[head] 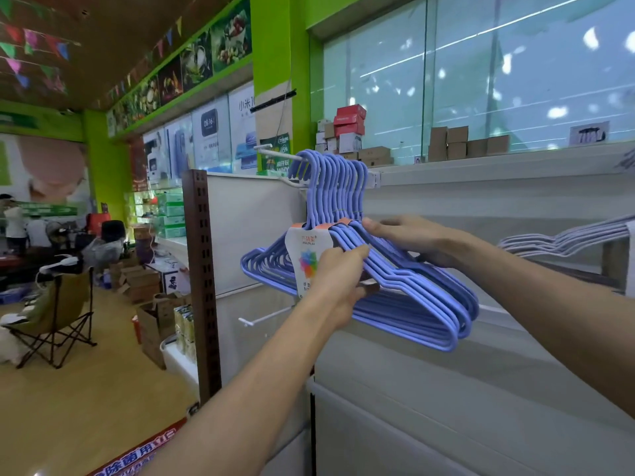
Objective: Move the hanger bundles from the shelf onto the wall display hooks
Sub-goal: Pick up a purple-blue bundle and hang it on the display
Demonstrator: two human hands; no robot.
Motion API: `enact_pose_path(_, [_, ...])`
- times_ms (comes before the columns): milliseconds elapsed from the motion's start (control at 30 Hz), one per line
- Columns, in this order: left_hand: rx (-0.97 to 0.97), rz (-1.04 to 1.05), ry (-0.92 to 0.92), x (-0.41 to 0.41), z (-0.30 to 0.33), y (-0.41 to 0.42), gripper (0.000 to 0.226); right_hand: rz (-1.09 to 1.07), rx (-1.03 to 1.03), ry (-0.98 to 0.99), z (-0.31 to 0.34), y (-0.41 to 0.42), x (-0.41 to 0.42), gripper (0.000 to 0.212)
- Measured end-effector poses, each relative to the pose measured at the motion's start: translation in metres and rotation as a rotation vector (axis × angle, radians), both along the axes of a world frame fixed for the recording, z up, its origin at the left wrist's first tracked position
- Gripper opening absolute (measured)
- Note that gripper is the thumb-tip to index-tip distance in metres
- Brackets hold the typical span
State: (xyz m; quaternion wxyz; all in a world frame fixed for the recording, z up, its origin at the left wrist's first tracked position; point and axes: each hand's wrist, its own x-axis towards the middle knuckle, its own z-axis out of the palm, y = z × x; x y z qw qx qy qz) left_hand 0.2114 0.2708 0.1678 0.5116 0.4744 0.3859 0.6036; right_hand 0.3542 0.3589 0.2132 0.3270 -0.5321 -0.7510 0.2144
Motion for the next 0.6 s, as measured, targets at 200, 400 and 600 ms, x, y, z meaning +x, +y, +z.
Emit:
enact_pose_path(200, [0.097,0.060,0.247,-0.052,-0.013,0.001,0.020,0.019,0.034,0.035,-0.005,-0.018,0.000,0.098])
enact_pose_path(400, [0.379,0.378,0.382,-0.106,0.000,0.026,0.022,-0.012,0.216,-0.124,-0.014,-0.045,-0.019,0.110])
enact_pose_path(600, [0.575,0.486,0.632,-0.136,0.011,0.066,0.013,-0.105,0.319,-0.373,-0.017,-0.058,-0.051,0.083])
